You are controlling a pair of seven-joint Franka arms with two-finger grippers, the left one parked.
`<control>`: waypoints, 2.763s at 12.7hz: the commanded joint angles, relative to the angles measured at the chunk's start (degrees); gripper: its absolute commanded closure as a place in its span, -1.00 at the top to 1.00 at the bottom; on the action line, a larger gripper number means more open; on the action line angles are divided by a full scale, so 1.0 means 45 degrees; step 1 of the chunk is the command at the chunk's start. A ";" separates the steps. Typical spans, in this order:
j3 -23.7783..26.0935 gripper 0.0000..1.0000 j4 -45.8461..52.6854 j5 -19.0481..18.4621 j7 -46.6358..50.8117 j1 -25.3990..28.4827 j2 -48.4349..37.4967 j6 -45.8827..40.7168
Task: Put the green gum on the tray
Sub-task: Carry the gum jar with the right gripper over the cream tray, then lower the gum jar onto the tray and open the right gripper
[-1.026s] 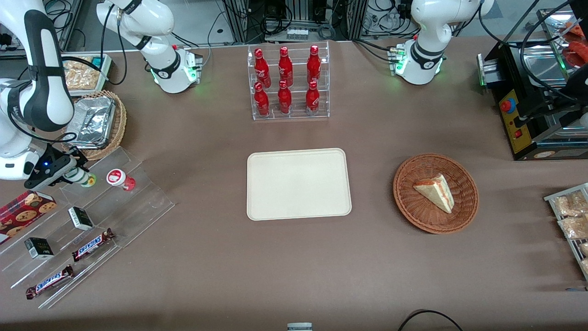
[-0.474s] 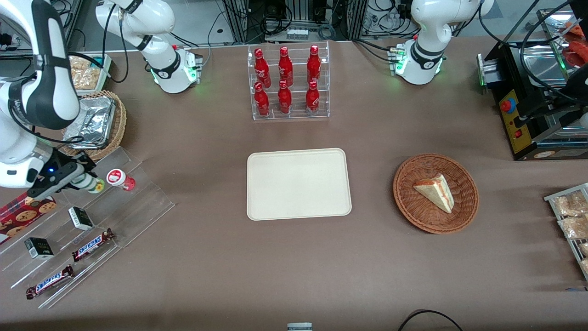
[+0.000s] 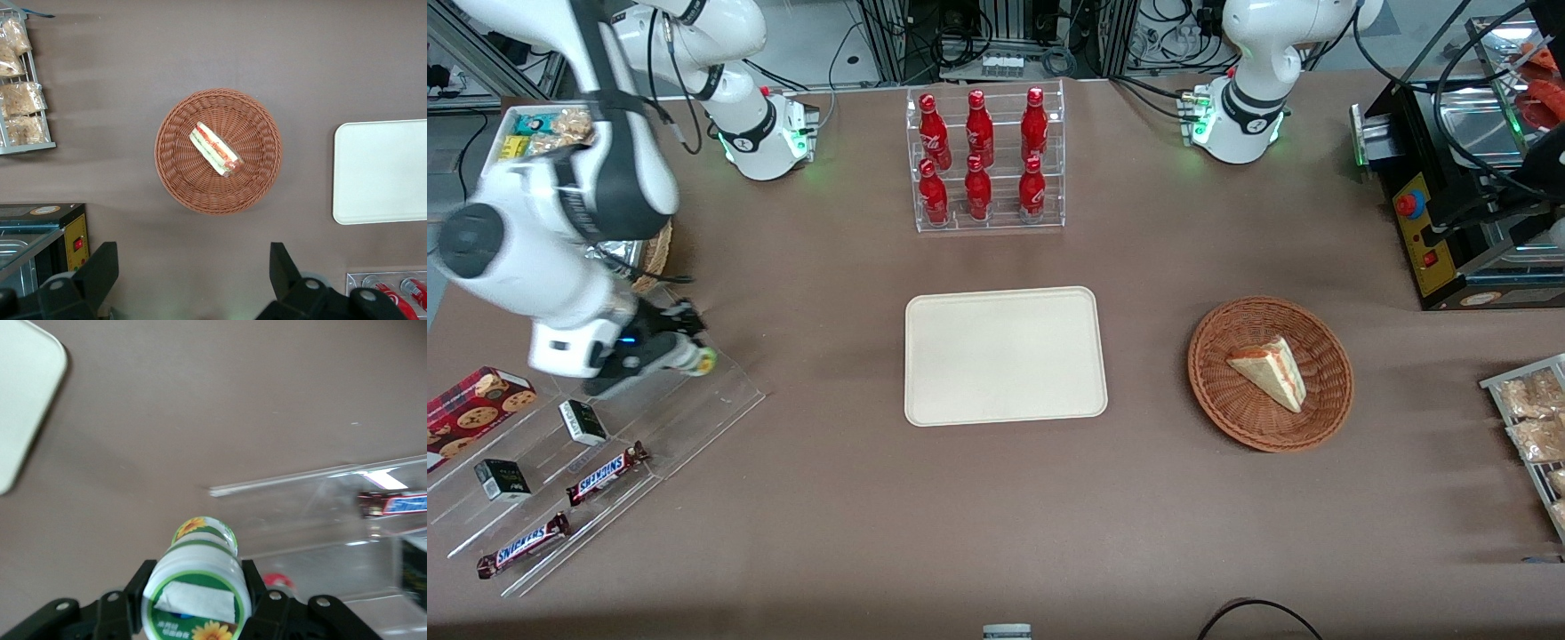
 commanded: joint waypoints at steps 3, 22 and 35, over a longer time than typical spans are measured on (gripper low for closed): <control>-0.0150 -1.00 0.0691 0.0991 0.4506 0.2535 0.0944 -0.0023; -0.0170 -1.00 0.5323 0.2128 1.4146 0.8459 0.7567 0.3356; -0.0189 1.00 0.5245 0.0467 1.4126 0.8557 0.8174 0.4294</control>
